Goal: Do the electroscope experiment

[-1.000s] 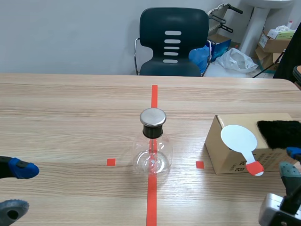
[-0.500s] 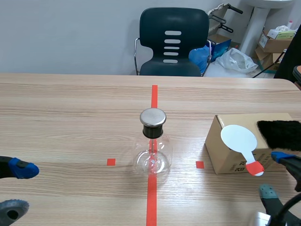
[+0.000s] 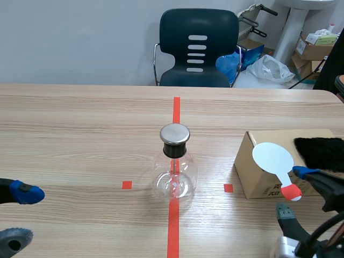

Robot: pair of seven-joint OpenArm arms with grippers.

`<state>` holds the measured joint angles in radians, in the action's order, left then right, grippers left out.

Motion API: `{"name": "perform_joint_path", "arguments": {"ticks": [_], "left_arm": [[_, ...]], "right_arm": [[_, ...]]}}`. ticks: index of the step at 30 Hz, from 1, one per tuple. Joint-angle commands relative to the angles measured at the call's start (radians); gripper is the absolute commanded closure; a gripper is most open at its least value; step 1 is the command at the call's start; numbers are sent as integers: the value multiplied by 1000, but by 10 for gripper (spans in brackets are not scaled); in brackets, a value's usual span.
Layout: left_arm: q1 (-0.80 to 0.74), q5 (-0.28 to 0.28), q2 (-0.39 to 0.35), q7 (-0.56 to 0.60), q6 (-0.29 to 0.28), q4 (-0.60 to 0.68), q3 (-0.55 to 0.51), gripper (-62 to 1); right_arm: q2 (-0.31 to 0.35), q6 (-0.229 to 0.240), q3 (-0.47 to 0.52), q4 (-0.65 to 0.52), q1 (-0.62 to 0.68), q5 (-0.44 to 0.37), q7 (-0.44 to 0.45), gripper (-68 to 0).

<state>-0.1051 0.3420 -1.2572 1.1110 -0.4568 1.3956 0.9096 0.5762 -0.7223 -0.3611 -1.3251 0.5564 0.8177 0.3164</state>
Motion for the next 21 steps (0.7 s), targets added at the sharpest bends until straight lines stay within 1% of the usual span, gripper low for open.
{"name": "perform_joint_path", "arguments": {"ticks": [1,4,10,13,17,19,21], "left_arm": [[3,6,-1,14,-3,5,-3,-315],[3,6,-1,14,-3,5,-3,-315],[3,6,-1,14,-3,5,-3,-315],[3,6,-1,14,-3,5,-3,-315],[3,6,-1,14,-3,5,-3,-315],[3,6,-1,14,-3,5,-3,-315],[3,6,-1,14,-3,5,-3,-315]], "right_arm": [[11,-61,9,-19,-14,-20,2,-485],[11,-61,9,-19,-24,-40,4,-485],[-5,-61,8,-20,-39,-42,18,-481],[-6,-61,8,-20,-39,-41,31,-442],[-6,-61,8,-20,-39,-41,23,-390],[-6,-61,8,-20,-39,-41,17,-337],[-6,-61,8,-20,-39,-41,8,-266]]}}
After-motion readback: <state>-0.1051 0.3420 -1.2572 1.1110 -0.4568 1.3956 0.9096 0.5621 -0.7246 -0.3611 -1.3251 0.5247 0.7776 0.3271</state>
